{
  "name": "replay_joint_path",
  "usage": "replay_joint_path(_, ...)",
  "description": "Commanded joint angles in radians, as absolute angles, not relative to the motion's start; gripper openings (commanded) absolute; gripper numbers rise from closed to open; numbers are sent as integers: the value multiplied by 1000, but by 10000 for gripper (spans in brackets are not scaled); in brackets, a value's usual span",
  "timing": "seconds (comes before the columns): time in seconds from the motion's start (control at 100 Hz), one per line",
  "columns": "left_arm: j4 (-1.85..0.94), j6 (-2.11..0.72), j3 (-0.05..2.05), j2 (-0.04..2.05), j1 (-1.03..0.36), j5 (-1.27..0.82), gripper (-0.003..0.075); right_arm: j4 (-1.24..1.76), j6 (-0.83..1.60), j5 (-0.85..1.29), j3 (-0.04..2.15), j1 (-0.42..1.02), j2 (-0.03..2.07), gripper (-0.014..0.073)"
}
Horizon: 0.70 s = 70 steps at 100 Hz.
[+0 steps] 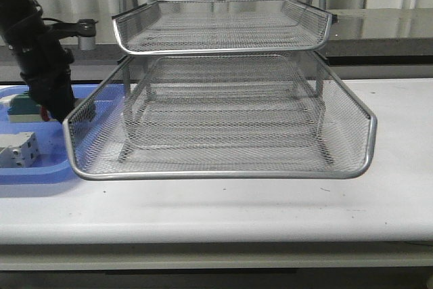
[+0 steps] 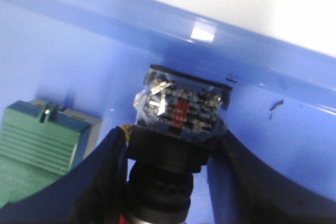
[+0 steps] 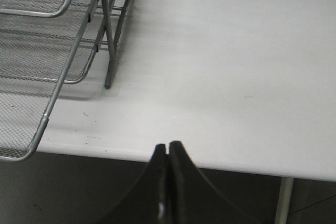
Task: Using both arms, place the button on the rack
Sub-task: 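Grasp the red-capped push button with the left gripper and lift it, then carry the button into the pulled-out middle tray and release it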
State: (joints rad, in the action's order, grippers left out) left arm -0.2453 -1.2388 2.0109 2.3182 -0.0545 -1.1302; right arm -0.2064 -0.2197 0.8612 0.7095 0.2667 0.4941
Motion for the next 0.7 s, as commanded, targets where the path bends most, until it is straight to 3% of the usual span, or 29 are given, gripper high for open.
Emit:
replay_joint_path(0.0, -267, -1228, 2087, 2251, -58, -1196, -20, -230, -219, 802, 744, 261, 496, -108)
replay_joint_path(0.22, -254, -1087, 2200, 2222, -54, -1267, -20, -230, -219, 802, 744, 261, 496, -108)
replay_joint_path(0.69, -252, -1020, 2173, 1990, -58, -1267, -20, -230, -219, 802, 744, 261, 496, -108)
